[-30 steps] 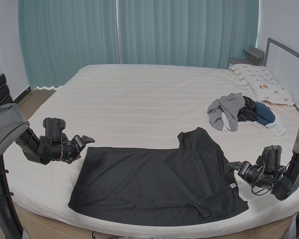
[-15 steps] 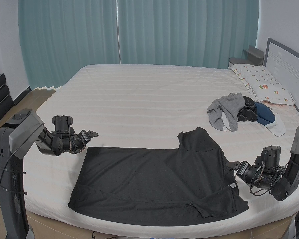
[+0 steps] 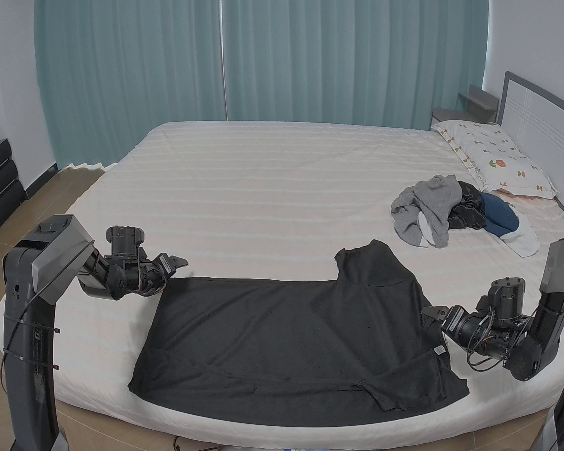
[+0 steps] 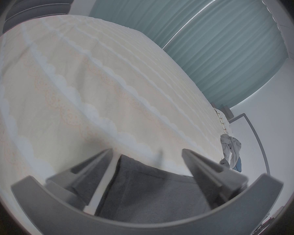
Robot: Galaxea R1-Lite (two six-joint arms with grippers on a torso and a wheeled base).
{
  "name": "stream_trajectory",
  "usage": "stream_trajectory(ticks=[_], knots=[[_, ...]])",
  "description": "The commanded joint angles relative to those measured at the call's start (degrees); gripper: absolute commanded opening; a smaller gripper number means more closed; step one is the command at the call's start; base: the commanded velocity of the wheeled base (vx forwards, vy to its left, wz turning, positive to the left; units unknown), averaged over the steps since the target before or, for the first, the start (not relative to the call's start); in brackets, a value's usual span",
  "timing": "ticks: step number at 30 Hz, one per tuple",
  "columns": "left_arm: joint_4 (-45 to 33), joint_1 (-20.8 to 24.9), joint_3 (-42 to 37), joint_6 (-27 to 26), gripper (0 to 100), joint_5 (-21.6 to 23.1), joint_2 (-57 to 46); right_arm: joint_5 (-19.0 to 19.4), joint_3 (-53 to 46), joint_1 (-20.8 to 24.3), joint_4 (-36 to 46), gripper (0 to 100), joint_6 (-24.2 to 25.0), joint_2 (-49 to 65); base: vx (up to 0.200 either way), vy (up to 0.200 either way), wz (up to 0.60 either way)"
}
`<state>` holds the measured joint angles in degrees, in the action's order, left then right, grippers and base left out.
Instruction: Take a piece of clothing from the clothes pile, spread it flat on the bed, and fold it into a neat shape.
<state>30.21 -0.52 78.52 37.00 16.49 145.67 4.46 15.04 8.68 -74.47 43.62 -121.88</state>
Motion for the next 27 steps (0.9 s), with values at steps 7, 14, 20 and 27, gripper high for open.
stream_trajectory(ticks=[7, 14, 20, 27], knots=[[0.11, -0.71, -0.65, 0.27, 0, -3.13, -0.47, 1.16, 10.36, -0.42, 4.34, 100, -2.31, -0.99, 0.0, 0.0, 0.0], [0.11, -0.62, -0.74, 3.69, 0, -7.0, -2.32, 6.26, 26.7, -2.09, 16.99, 100, -6.62, -3.89, 0.0, 0.0, 0.0], [-0.06, -0.71, -0.91, 6.07, 0, -7.18, -3.63, 8.02, 41.38, -2.35, 29.38, 100, -11.19, -8.81, 0.0, 0.0, 0.0], [-0.06, -0.71, -2.49, 6.16, 0, -7.27, -4.34, 7.58, 53.6, -2.35, 35.36, 100, -18.66, -18.66, 0.0, 0.0, 0.0]])
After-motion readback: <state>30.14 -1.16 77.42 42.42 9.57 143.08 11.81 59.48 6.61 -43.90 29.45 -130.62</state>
